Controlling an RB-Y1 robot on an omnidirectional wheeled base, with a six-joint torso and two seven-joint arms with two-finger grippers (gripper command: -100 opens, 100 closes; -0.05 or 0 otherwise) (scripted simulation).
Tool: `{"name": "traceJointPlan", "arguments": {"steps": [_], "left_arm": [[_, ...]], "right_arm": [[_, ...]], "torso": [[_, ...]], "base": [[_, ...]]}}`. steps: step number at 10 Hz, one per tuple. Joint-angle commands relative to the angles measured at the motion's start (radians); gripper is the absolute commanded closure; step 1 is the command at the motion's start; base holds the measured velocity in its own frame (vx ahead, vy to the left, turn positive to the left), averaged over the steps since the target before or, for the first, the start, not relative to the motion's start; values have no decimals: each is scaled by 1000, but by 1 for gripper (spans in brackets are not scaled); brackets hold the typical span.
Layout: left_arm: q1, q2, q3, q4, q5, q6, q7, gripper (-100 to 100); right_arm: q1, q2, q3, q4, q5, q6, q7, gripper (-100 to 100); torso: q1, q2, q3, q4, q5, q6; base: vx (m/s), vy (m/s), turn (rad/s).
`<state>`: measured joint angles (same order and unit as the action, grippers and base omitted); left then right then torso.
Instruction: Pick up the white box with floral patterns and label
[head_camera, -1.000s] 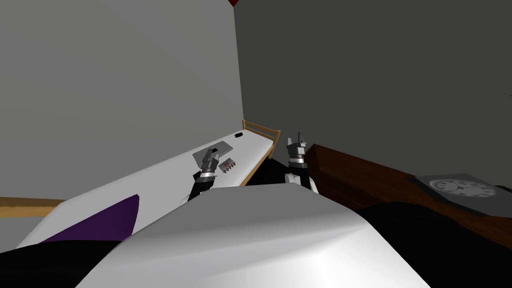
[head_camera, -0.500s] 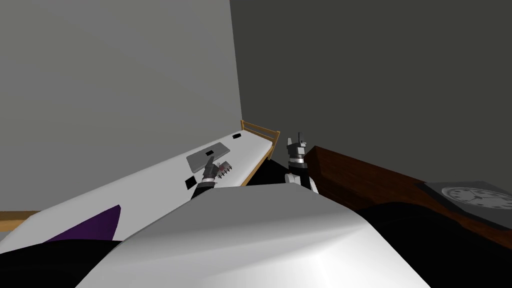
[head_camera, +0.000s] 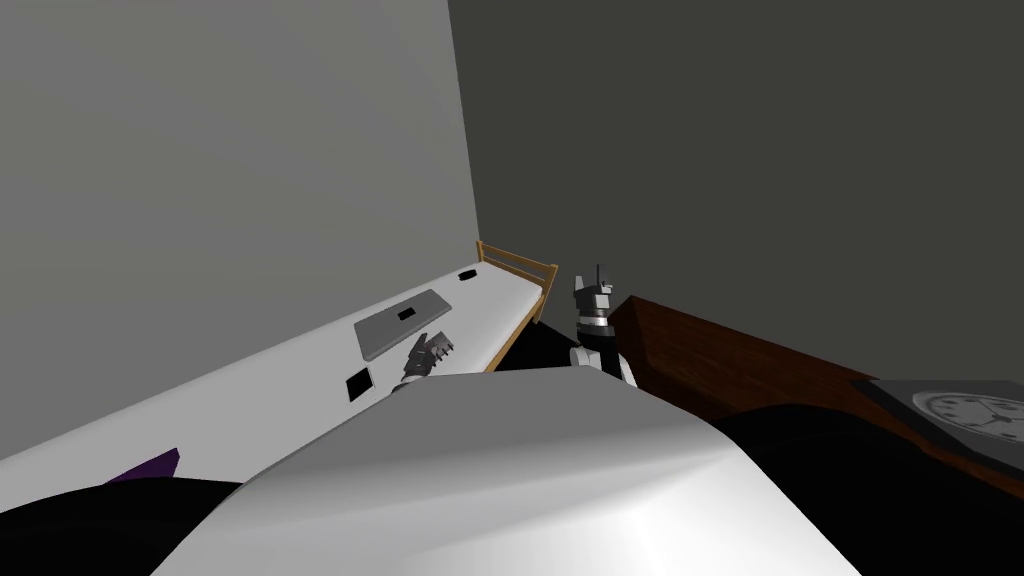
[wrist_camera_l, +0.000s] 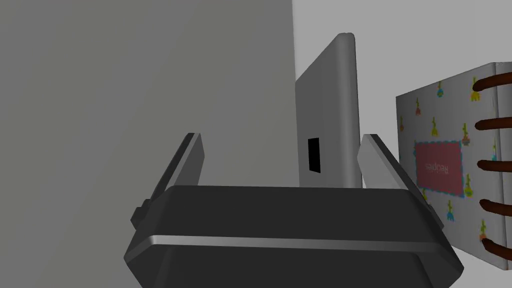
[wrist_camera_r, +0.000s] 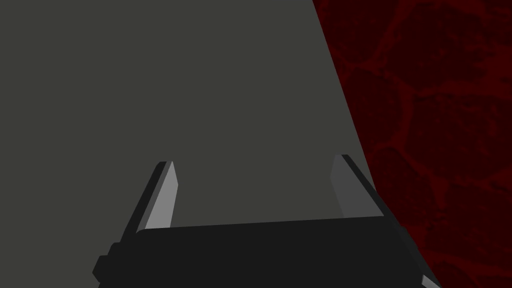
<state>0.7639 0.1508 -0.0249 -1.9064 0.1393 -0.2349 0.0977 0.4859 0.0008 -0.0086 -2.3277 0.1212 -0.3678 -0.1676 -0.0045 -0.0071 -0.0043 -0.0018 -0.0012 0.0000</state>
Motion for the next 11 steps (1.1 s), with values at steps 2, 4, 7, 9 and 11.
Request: {"name": "traceJointPlan", "arguments": {"steps": [2,4,7,9,11], "left_arm": [[27,-19,7,46,23,43,-2,-100],[59,-24,18,75,44,64,2,-100],[116,-30,39,116,75,91,8,-100],[159,-32,56,141,97,106,14,-100],[206,-31,76,165,118,119,20,-100]], "right_arm": [[0,0,0,0,0,0,0,0],[0,0,0,0,0,0,0,0],[0,0,0,0,0,0,0,0],[0,0,0,0,0,0,0,0],[0,0,0,0,0,0,0,0]], "torso": [[1,0,0,0,0,0],[1,0,0,0,0,0],[1,-1,-1,0,0,0],[2,1,1,0,0,0],[3,0,0,0,1,0]], "base": [[115,-53,-44],[119,-51,-59],[125,-51,-79],[118,-27,-104],[130,-15,-99]]}}
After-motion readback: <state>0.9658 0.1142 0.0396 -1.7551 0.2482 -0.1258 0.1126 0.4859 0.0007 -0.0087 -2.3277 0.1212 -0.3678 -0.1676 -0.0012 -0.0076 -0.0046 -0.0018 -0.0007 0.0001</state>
